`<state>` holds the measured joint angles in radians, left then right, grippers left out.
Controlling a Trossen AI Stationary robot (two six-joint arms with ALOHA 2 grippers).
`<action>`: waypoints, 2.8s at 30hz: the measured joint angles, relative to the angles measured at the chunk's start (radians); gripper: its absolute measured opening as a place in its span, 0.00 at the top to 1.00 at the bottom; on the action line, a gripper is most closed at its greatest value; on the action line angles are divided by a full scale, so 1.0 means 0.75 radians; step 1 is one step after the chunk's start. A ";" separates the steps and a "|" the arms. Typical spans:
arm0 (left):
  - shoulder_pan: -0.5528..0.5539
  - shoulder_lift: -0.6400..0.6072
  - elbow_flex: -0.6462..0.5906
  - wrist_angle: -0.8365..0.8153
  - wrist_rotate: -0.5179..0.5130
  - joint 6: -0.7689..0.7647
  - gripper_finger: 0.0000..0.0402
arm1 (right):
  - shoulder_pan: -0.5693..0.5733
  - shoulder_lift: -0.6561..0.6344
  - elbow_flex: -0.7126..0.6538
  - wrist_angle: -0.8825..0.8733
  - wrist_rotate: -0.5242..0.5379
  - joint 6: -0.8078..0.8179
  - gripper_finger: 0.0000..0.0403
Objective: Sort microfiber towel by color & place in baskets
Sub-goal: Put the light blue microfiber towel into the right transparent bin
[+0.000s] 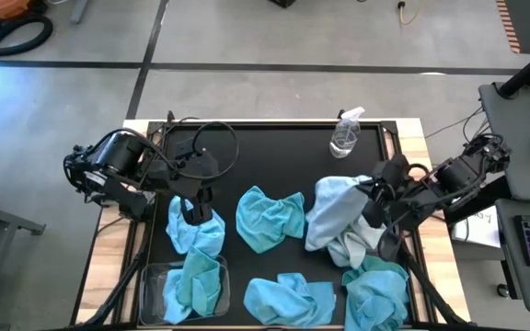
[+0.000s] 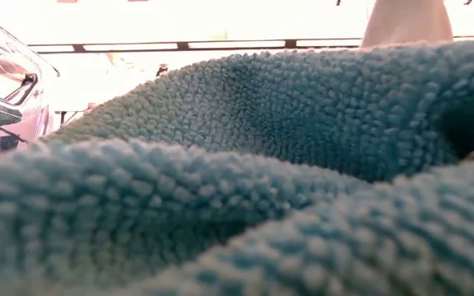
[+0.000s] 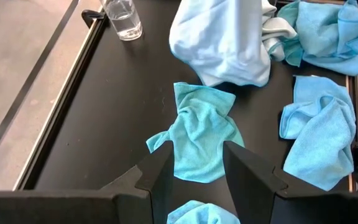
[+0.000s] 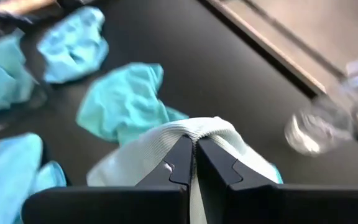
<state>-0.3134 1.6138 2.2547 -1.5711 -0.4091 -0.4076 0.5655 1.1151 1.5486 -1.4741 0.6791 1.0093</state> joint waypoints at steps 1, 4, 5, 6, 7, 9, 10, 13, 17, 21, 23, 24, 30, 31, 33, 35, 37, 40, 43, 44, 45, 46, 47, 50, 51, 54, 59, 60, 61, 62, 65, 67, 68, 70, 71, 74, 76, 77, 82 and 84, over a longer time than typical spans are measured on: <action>0.000 0.000 0.000 0.000 0.000 -0.003 0.69 | 0.000 0.001 0.000 -0.041 -0.021 0.042 0.98; 0.000 0.000 0.000 0.000 0.000 -0.004 0.69 | 0.003 0.008 -0.001 -0.127 -0.098 0.127 0.98; 0.000 0.000 0.000 0.000 0.000 -0.005 0.69 | 0.003 0.009 -0.002 -0.127 -0.125 0.139 0.98; 0.000 0.000 0.000 0.000 0.000 -0.008 0.69 | 0.003 0.009 -0.005 -0.125 -0.156 0.143 0.98; 0.000 0.000 0.000 0.001 0.000 -0.013 0.69 | 0.003 0.009 -0.007 -0.127 -0.185 0.145 0.98; 0.000 0.000 0.000 0.000 0.000 -0.023 0.69 | 0.012 0.011 -0.007 -0.127 -0.238 0.155 0.98; 0.000 0.000 0.000 0.000 0.000 -0.027 0.69 | 0.015 0.013 -0.007 -0.128 -0.270 0.161 0.98; -0.001 0.000 0.000 0.000 0.000 -0.033 0.69 | 0.024 0.018 -0.013 -0.128 -0.362 0.162 0.98; -0.003 0.000 0.000 0.000 0.000 -0.033 0.69 | 0.038 0.029 -0.018 -0.129 -0.388 0.173 0.98; -0.003 0.001 0.000 0.000 0.000 -0.033 0.69 | 0.058 0.043 -0.018 -0.098 -0.306 0.149 0.98; -0.003 0.001 0.000 0.000 0.000 -0.033 0.69 | 0.070 0.043 -0.018 -0.021 -0.196 0.106 0.98; -0.003 0.002 0.000 0.000 0.000 -0.033 0.69 | 0.075 0.042 -0.017 0.029 -0.164 0.068 0.98; -0.007 0.002 0.000 0.000 0.000 -0.033 0.69 | 0.119 0.037 0.090 0.149 -0.053 -0.078 0.98; -0.009 0.002 0.000 0.000 0.000 -0.033 0.69 | 0.126 0.035 0.116 0.151 -0.027 -0.084 0.98; -0.010 0.002 0.000 0.000 0.001 -0.032 0.69 | 0.139 0.035 0.164 0.160 0.018 -0.114 0.98; -0.010 0.002 0.000 0.000 0.001 -0.030 0.69 | 0.156 0.035 0.208 0.179 0.066 -0.151 0.98; -0.010 0.002 0.000 0.000 0.001 -0.028 0.69 | 0.173 0.035 0.246 0.219 0.106 -0.206 0.98; -0.010 0.002 0.000 0.000 0.001 -0.028 0.69 | 0.192 0.034 0.284 0.307 0.125 -0.317 0.98; -0.010 0.002 0.000 0.000 0.001 -0.028 0.69 | 0.214 0.035 0.309 0.369 0.124 -0.402 0.98; -0.010 0.002 -0.001 0.000 0.001 -0.028 0.69 | 0.219 0.035 0.316 0.370 0.117 -0.419 0.98; -0.010 0.002 0.000 0.000 0.001 -0.028 0.69 | 0.222 0.035 0.325 0.361 0.104 -0.421 0.98; -0.010 0.002 -0.001 0.000 0.001 -0.028 0.69 | 0.226 0.035 0.334 0.338 0.083 -0.422 0.98; -0.010 0.002 -0.001 0.000 0.001 -0.028 0.69 | 0.227 0.035 0.341 0.312 0.067 -0.417 0.98; -0.010 0.002 -0.001 0.000 0.001 -0.028 0.69 | 0.236 0.034 0.365 0.259 0.063 -0.390 0.98; -0.010 0.002 -0.001 0.000 0.001 -0.028 0.69 | 0.239 0.032 0.373 0.252 0.066 -0.389 0.98; -0.010 0.002 0.000 0.000 0.001 -0.028 0.69 | 0.245 0.030 0.413 0.281 0.109 -0.416 0.98; -0.010 0.002 0.000 0.000 0.001 -0.028 0.69 | 0.244 0.036 0.470 0.307 0.120 -0.496 0.98; -0.010 0.002 -0.001 0.000 0.001 -0.028 0.69 | 0.244 0.035 0.479 0.295 0.114 -0.498 0.98; -0.010 0.002 -0.001 0.001 0.001 -0.028 0.69 | 0.245 0.035 0.486 0.277 0.105 -0.497 0.98; -0.010 0.002 -0.002 0.000 0.001 -0.028 0.69 | 0.245 0.034 0.495 0.245 0.096 -0.491 0.98; -0.012 0.002 -0.008 0.000 0.001 -0.028 0.69 | 0.244 0.033 0.521 0.089 0.076 -0.388 0.98; -0.013 0.002 -0.015 0.001 0.001 -0.028 0.69 | 0.244 0.033 0.524 -0.044 0.044 -0.273 0.98; -0.015 0.002 -0.020 0.000 0.001 -0.028 0.69 | 0.244 0.032 0.521 -0.108 0.026 -0.208 0.98; -0.016 0.000 -0.035 0.001 0.001 -0.027 0.69 | 0.244 0.024 0.477 -0.123 -0.024 -0.121 0.98; -0.018 -0.001 -0.046 0.000 0.001 -0.028 0.69 | 0.244 0.012 0.450 -0.114 -0.056 -0.118 0.98; -0.019 -0.010 -0.089 0.000 0.001 -0.028 0.69 | 0.244 0.009 0.394 -0.111 -0.127 -0.077 0.98; -0.019 -0.016 -0.119 0.001 0.001 -0.028 0.69 | 0.244 0.009 0.351 -0.128 -0.146 -0.033 0.98; -0.019 -0.018 -0.134 0.000 0.001 -0.028 0.69 | 0.244 0.007 0.327 -0.125 -0.149 -0.023 0.98; -0.019 -0.019 -0.183 0.001 0.002 -0.040 0.69 | 0.244 0.008 0.210 -0.127 -0.186 0.052 0.98; -0.019 -0.019 -0.185 0.000 0.002 -0.042 0.69 | 0.244 0.008 0.151 -0.128 -0.187 0.099 0.98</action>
<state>-0.3280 1.5997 2.1159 -1.5710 -0.4080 -0.4389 0.7486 1.1213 1.6616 -1.5698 0.5392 1.0832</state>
